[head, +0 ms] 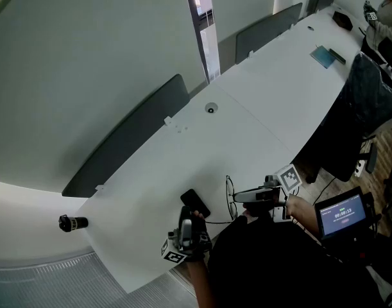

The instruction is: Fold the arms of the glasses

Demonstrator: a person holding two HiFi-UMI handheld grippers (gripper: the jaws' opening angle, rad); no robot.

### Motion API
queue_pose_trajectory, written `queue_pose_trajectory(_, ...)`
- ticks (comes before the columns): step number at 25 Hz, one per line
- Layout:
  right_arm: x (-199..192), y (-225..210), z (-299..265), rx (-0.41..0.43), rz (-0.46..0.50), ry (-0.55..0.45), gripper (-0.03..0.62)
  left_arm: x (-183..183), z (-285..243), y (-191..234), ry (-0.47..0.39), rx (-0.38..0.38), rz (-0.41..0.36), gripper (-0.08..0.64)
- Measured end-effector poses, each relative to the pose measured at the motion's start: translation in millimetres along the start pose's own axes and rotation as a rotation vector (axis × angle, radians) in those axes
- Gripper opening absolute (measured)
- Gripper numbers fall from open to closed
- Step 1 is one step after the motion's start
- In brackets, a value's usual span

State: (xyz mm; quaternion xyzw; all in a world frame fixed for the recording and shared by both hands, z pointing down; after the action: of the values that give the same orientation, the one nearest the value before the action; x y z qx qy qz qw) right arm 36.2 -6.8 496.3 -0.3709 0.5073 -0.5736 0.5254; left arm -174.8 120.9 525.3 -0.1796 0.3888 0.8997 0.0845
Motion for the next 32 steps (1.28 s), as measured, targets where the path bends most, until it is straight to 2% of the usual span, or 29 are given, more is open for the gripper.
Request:
queue_pose_trajectory(2, 1.9, -1.1, 2.5, -0.014, 0.003, -0.009, 0.009, 8.5, 7.0, -2.5, 0.035, 0.100, -0.123, 0.178)
queue_pose_trajectory(4, 3.1, -1.9, 5.0, -0.023, 0.008, -0.012, 0.010, 15.5, 7.9, -13.0, 0.113, 0.185, -0.300, 0.177)
queue_pose_trajectory(6, 3.6, -2.1, 6.4, -0.027, 0.010, -0.012, 0.011, 14.5, -1.4, -30.5, 0.274, 0.199, -0.485, 0.176)
queue_pose_trajectory(8, 3.9, -1.9, 6.9, -0.030, 0.014, -0.010, 0.011, 5.8, -16.3, -45.8, 0.480, 0.175, -0.645, 0.176)
queue_pose_trajectory(10, 4.0, -3.0, 7.0, -0.039, 0.017, -0.006, 0.010, -4.9, -24.1, -53.3, 0.645, 0.174, -0.744, 0.176)
queue_pose_trajectory(11, 3.8, -3.5, 6.6, -0.042, 0.017, -0.004, 0.011, -8.1, -26.0, -55.2, 0.679, 0.180, -0.763, 0.176)
queue_pose_trajectory(13, 2.6, -4.4, 5.6, -0.045, 0.016, -0.001, 0.010, -9.1, -31.0, -57.7, 0.662, 0.183, -0.771, 0.176)
queue_pose_trajectory(15, 1.7, -5.7, 4.4, -0.043, 0.015, 0.002, 0.010, -10.7, -31.6, -56.5, 0.642, 0.179, -0.761, 0.175)
queue_pose_trajectory(19, 2.1, -5.5, 2.4, -0.011, 0.024, 0.007, 0.010, -14.4, -28.8, -51.3, 0.658, 0.175, -0.747, 0.175)
queue_pose_trajectory(32, -2.3, -8.8, 4.5, -0.036, 0.021, 0.021, 0.010, -24.8, -34.9, -43.8, 0.722, 0.139, -0.740, 0.175)
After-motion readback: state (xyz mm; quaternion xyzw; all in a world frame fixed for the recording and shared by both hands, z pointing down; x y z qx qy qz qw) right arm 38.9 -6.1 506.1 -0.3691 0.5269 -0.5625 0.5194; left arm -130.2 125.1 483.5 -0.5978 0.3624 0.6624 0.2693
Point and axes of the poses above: the fingertips, and each gripper's own axes: z backward along the fingers, y to its left, x out of its top, the point moved 6 cm from there along z, backward along the fingers, and after that the axes turned 6 degrees about -x, right-handed, at the moved point
